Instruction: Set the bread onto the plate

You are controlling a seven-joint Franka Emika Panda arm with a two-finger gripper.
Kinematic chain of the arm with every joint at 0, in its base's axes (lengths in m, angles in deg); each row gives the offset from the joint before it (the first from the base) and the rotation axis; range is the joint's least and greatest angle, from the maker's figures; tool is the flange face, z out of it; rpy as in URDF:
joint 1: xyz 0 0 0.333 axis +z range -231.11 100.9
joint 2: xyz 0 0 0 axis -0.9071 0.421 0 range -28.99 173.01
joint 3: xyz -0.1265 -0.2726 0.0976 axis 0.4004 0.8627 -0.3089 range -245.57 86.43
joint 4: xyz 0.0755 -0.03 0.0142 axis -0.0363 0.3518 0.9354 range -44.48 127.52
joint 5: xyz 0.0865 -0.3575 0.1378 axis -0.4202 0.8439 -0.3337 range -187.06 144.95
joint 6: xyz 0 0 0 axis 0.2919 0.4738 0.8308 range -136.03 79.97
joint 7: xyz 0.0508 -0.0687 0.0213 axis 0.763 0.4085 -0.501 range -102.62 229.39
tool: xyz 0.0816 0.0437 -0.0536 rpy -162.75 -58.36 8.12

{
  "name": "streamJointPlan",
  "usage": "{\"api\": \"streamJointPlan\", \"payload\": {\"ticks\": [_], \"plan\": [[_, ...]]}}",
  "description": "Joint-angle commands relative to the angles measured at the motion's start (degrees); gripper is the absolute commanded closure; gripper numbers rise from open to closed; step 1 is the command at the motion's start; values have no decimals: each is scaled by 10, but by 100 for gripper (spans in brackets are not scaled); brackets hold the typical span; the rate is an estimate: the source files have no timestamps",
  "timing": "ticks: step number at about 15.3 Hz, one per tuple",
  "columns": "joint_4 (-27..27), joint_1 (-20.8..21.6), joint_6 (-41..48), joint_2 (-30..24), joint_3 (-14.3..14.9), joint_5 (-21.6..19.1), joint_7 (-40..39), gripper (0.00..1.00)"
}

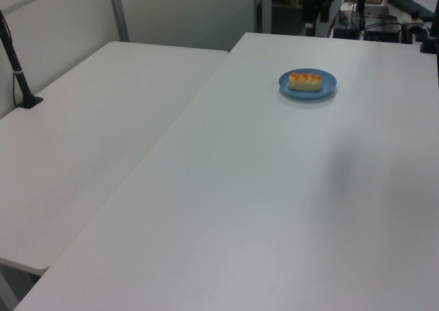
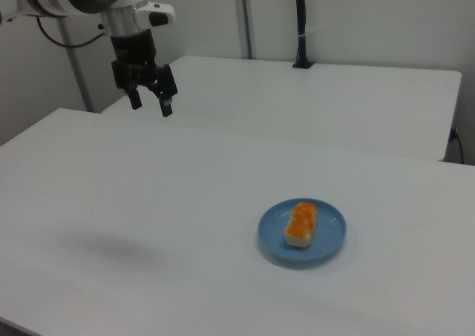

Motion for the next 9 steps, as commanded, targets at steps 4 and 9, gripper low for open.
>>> {"api": "streamJointPlan", "payload": {"ticks": [4, 9], "plan": [[29, 2, 5, -23, 6, -13, 3, 0], [27, -2, 1, -23, 7, -13, 3, 0]]}}
